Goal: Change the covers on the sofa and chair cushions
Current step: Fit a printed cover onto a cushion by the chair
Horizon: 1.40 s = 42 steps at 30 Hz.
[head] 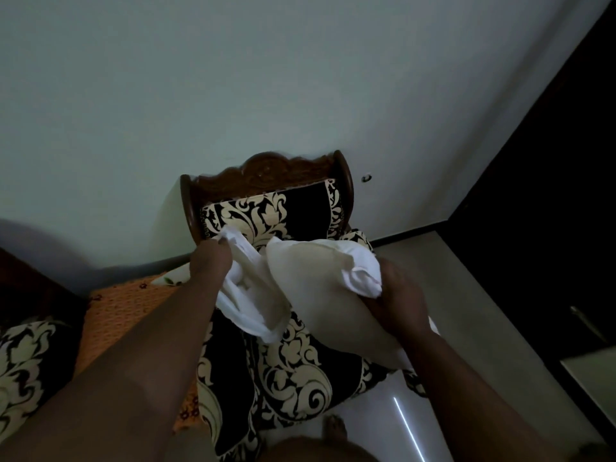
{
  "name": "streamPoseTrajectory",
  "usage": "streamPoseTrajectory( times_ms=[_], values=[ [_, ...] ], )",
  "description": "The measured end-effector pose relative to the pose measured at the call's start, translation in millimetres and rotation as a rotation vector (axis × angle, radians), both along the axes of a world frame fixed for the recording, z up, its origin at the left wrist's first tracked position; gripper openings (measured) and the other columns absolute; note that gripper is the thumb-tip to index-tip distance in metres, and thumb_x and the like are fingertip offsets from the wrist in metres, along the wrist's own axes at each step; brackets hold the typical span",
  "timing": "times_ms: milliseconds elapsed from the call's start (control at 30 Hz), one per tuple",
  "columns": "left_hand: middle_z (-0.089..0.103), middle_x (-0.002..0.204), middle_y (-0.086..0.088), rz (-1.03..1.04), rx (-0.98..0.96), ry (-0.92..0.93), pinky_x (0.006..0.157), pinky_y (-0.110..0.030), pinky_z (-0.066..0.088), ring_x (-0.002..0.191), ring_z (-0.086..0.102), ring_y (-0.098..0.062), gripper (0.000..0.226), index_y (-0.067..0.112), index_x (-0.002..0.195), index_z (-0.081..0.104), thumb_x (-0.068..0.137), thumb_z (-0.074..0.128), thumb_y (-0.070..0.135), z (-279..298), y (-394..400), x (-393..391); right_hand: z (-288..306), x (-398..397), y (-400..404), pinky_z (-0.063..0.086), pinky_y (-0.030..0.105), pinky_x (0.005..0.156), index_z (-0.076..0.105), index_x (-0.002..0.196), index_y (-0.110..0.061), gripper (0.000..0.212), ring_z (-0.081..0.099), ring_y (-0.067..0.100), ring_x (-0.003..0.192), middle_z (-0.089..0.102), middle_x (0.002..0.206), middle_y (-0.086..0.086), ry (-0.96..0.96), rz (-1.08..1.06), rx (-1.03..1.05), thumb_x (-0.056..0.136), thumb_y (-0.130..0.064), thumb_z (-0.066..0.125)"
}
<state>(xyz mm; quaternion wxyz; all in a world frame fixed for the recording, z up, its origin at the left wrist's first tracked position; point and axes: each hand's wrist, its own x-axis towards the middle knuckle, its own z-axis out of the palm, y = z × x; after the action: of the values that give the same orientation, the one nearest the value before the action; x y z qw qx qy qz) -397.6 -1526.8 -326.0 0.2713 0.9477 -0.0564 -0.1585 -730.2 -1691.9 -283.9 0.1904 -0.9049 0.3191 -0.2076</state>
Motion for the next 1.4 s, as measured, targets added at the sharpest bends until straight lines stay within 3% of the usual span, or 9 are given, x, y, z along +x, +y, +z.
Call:
streamPoseTrajectory(
  times_ms=[267, 400, 567, 700, 767, 967, 1133, 1300, 1400],
  values=[
    [0.067, 0.119, -0.024, 0.021, -0.061, 0.013, 0.091, -0.043, 0.050, 0.112, 0.062, -0.042, 0.038, -0.002, 0.118, 0.065, 0.104, 0.044, 0.026, -0.7, 9.2, 5.6, 2.2, -33.0, -3.9, 0.042, 0.021, 0.071, 0.070, 0.109, -0.010, 0.069, 0.065, 0.021, 0.084, 0.074, 0.096, 0.011, -0.186, 0.060, -0.228, 0.093, -0.071, 0.042],
    [0.065, 0.123, -0.026, 0.096, -0.129, 0.052, 0.093, -0.044, 0.049, 0.114, 0.061, -0.043, 0.041, -0.003, 0.121, 0.064, 0.104, 0.044, 0.028, 2.3, 9.0, 8.0, 3.8, -35.9, -4.7, 0.041, 0.028, 0.073, 0.052, 0.112, -0.010, 0.061, 0.052, 0.024, 0.090, 0.072, 0.086, 0.020, -0.305, 0.215, -0.338, 0.099, -0.066, 0.032],
    [0.062, 0.127, -0.026, 0.080, -0.090, 0.027, 0.085, -0.039, 0.042, 0.116, 0.060, -0.040, 0.052, -0.003, 0.127, 0.062, 0.108, 0.039, 0.039, 14.2, -7.5, -1.5, -7.2, -34.2, -8.5, 0.041, 0.030, 0.080, 0.053, 0.112, -0.008, 0.056, 0.053, 0.023, 0.091, 0.072, 0.090, 0.021, -0.294, 0.279, -0.363, 0.101, -0.060, 0.035],
    [0.067, 0.121, -0.023, -0.138, -0.135, -0.054, 0.090, -0.039, 0.047, 0.109, 0.063, -0.037, 0.047, 0.001, 0.117, 0.069, 0.108, 0.038, 0.035, 20.6, -14.2, -7.2, -3.1, -19.4, -3.1, 0.052, 0.036, 0.066, 0.065, 0.102, -0.003, 0.061, 0.064, 0.028, 0.078, 0.070, 0.085, 0.016, -0.200, 0.297, -0.400, 0.101, -0.057, 0.036],
    [0.069, 0.118, -0.020, -0.198, -0.165, -0.052, 0.092, -0.041, 0.051, 0.106, 0.064, -0.036, 0.045, 0.006, 0.117, 0.071, 0.106, 0.040, 0.037, 26.6, -17.5, -11.1, 4.0, -9.1, 0.6, 0.054, 0.030, 0.061, 0.066, 0.107, -0.006, 0.046, 0.068, 0.028, 0.073, 0.070, 0.088, 0.009, -0.135, 0.302, -0.414, 0.091, -0.046, 0.050],
    [0.069, 0.091, -0.011, -0.415, -0.256, 0.038, 0.077, -0.037, 0.049, 0.085, 0.064, -0.029, 0.036, 0.010, 0.097, 0.074, 0.104, 0.046, 0.032, 48.3, -33.8, -54.8, -3.5, 27.9, 8.1, 0.051, 0.033, 0.057, 0.037, 0.147, -0.026, 0.078, 0.064, 0.024, 0.074, 0.066, 0.098, 0.002, 0.172, 0.373, -0.390, 0.077, -0.038, 0.070],
    [0.064, 0.073, -0.013, -0.487, -0.277, -0.005, 0.065, -0.037, 0.043, 0.074, 0.061, -0.032, 0.040, 0.007, 0.071, 0.062, 0.102, 0.049, 0.027, 64.7, -46.2, -96.7, 1.6, 66.8, 17.7, 0.051, 0.034, 0.067, 0.019, 0.158, -0.038, 0.077, 0.066, 0.026, 0.086, 0.062, 0.107, 0.005, 0.331, 0.344, -0.293, 0.091, -0.045, 0.057],
    [0.052, 0.065, 0.002, -0.666, -0.166, -0.257, 0.061, -0.035, 0.039, 0.069, 0.056, -0.022, 0.041, 0.024, 0.064, 0.047, 0.104, 0.045, 0.036, 73.1, -50.4, -127.4, 7.7, 93.9, 19.8, 0.046, 0.028, 0.072, 0.056, 0.134, -0.022, 0.041, 0.068, 0.023, 0.096, 0.068, 0.109, 0.003, 0.468, 0.276, -0.245, 0.097, -0.039, 0.050],
    [0.070, 0.082, -0.004, -0.729, -0.214, -0.353, 0.067, -0.039, 0.052, 0.075, 0.065, -0.023, 0.048, 0.022, 0.096, 0.071, 0.099, 0.034, 0.053, 65.7, -49.8, -144.0, 13.1, 105.7, 15.4, 0.043, 0.031, 0.077, 0.065, 0.117, -0.013, 0.032, 0.066, 0.027, 0.105, 0.069, 0.113, 0.008, 0.503, 0.186, -0.082, 0.098, -0.036, 0.053]
  ],
)
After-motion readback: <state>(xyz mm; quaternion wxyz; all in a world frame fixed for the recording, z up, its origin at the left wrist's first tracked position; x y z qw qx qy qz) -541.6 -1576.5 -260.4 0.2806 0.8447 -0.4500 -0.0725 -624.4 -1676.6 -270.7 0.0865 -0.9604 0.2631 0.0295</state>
